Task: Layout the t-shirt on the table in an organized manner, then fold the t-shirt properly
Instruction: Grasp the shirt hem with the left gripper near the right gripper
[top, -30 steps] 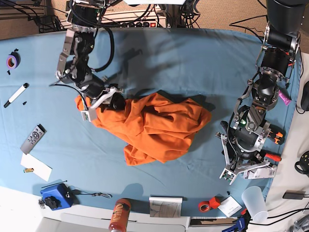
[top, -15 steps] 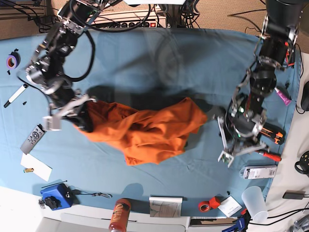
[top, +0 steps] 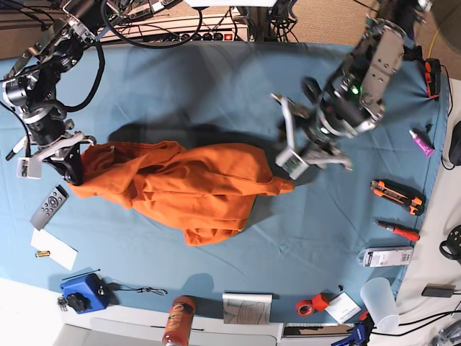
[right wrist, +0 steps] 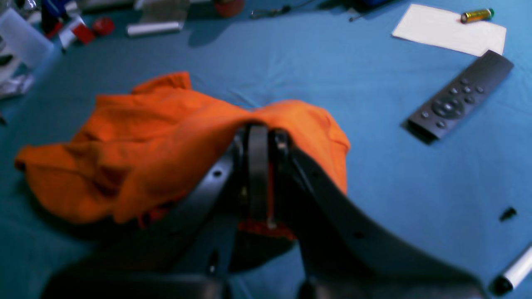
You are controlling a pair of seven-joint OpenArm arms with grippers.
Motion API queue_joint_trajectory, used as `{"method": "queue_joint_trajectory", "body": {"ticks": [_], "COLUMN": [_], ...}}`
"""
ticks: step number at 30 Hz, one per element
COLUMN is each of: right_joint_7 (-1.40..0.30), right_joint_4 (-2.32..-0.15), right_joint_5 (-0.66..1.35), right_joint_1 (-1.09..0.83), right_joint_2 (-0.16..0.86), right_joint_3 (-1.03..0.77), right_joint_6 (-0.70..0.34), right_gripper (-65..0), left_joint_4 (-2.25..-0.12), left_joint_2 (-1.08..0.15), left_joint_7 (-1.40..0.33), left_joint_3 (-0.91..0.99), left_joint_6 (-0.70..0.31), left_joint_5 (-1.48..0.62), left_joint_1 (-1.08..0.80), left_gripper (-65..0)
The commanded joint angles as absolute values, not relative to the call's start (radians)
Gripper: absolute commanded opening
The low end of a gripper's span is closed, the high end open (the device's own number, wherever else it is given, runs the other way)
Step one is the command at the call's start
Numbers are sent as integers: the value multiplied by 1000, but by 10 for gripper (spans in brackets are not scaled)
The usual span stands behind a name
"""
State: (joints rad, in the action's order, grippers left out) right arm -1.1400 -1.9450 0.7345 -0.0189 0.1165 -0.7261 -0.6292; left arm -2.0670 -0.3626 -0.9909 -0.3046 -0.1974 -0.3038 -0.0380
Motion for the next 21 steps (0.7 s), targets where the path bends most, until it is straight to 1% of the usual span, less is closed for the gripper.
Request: {"method": "queue_joint_trajectory", "body": {"ticks": [1, 3, 6, 8, 11, 13, 14, 15, 17, 18, 21], "right_joint_7": [-1104, -1082, -1070, -1073, -1079, -1092, -1092, -1092, -1092, -1092, -1092], "right_joint_4": [-1963, -1963, -1963, -1963, -1963, -1962, -1962, -1962, -1962, -1962, -1962], "right_joint_5": [759, 759, 758, 759, 759, 759, 759, 760, 759, 759, 759], "right_joint_1": [-5, -1, 22, 38, 42, 41, 41, 41, 41, 41, 41], "right_joint_2": [133, 134, 149, 167, 178, 177, 177, 177, 178, 178, 177], "right_joint_3": [-734, -735, -734, -734, -733, -732, -732, -732, -732, -732, -732], "right_joint_6": [-632, -632, -632, -632, -632, -632, -632, -632, -632, -632, -632], "right_gripper": [-650, -650, -650, -650, -650, -650, -650, -650, -650, -650, -650], "left_joint_4": [-2080, -2079, -2079, -2079, -2079, -2078, -2074, -2062, -2018, -1986, -1879], "left_joint_2": [-346, -310, -265, -245, -233, -233, -234, -236, -239, -239, -238], "left_joint_7": [-955, -950, -942, -885, -757, -678, -649, -631, -625, -623, -619], "left_joint_3": [-299, -299, -299, -299, -299, -299, -299, -299, -300, -302, -323], "left_joint_6": [-212, -233, -234, -234, -234, -236, -252, -291, -369, -385, -382], "left_joint_5": [-303, -304, -302, -266, -125, -9, 36, 65, 60, 43, 27], "left_joint_1": [-36, -52, -64, -64, -63, -63, -60, -54, -31, -16, 45], "left_gripper": [-418, -418, -418, -418, -417, -385, -361, -340, -325, -326, -326]}}
